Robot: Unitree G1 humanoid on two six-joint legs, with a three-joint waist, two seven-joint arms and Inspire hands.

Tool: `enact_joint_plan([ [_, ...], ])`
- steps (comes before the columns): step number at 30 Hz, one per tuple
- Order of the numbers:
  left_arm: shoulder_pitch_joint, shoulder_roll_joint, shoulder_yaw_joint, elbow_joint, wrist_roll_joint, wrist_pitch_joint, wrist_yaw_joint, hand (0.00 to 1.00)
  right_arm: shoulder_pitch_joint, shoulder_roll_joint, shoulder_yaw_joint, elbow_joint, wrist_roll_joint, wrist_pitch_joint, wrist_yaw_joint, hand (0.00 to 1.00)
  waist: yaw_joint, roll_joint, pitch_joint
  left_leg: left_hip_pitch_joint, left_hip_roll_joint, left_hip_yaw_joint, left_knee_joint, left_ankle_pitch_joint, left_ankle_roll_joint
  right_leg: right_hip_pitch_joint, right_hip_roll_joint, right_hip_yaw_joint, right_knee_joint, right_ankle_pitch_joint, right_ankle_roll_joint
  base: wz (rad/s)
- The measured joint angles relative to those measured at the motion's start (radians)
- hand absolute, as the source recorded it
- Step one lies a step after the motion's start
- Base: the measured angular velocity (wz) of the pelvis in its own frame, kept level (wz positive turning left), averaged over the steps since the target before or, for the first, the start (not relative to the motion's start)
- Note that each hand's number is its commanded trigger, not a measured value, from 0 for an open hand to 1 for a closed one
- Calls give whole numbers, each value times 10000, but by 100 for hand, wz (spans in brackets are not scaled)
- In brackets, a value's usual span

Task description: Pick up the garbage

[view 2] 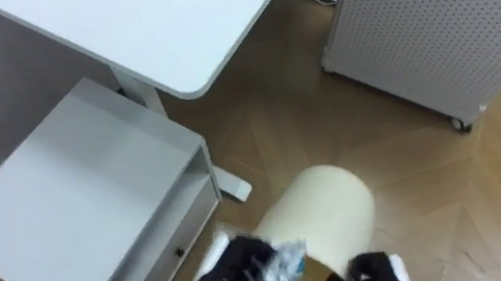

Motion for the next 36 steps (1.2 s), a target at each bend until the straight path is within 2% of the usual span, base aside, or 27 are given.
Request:
enact_joint_plan([
  [4, 340, 121, -161, -313, -22, 177, -893, 100, 58, 35, 42, 5, 21, -1, 133, 100, 10, -100, -72, -12, -14, -13, -39, -10, 48, 1, -15, -19, -101, 17, 57, 0],
  [8, 355, 138, -302, -505, -13, 190, -1597, 100, 204, 38, 44, 5, 90, -46, 134, 100, 0, -118, -109, 21, -16, -13, -41, -8, 59, 50, -21, -21, -126, 25, 70, 0],
  [13, 364, 152, -322, -579, -18, 241, -2018, 100, 240, 27, 42, 41, 255, -47, 128, 100, 42, -97, -125, 88, -8, -7, -41, -2, 65, 104, -18, -30, -111, 27, 65, 0],
  [19, 438, 163, -315, -886, -8, 293, -2356, 100, 286, -31, -18, 41, 368, -47, 127, 100, 256, -84, -139, 149, -6, 78, -67, 11, 78, 129, -12, 15, -114, 34, 54, -2],
  [20, 444, 163, -314, -887, -7, 302, -2369, 87, 287, -31, -15, 41, 369, -47, 128, 100, 260, -82, -141, 153, -6, 83, -67, 11, 78, 130, -13, 18, -114, 36, 52, 0],
  [21, 443, 163, -314, -889, -8, 302, -2377, 17, 288, -31, -16, 40, 368, -46, 131, 100, 259, -82, -141, 154, -6, 87, -67, 11, 78, 130, -13, 20, -113, 36, 52, 0],
  [22, 443, 163, -314, -893, -2, 306, -2383, 0, 290, -33, -17, 41, 368, -46, 132, 100, 258, -82, -141, 156, -5, 90, -66, 11, 78, 130, -11, 24, -114, 37, 53, 0],
  [30, 455, 186, -287, -896, 378, 314, -2420, 0, 353, -20, -30, 44, 399, -46, 145, 100, 305, -69, -147, 184, 56, 160, -75, 9, 79, 161, 36, 53, -179, 88, 62, -1],
  [36, 509, 186, -304, -895, 783, 318, -2418, 0, 383, -122, -38, 46, 450, -43, 159, 100, 504, 6, -192, 197, 20, 184, -157, 25, 95, 166, 39, 99, -262, 137, 77, -2],
])
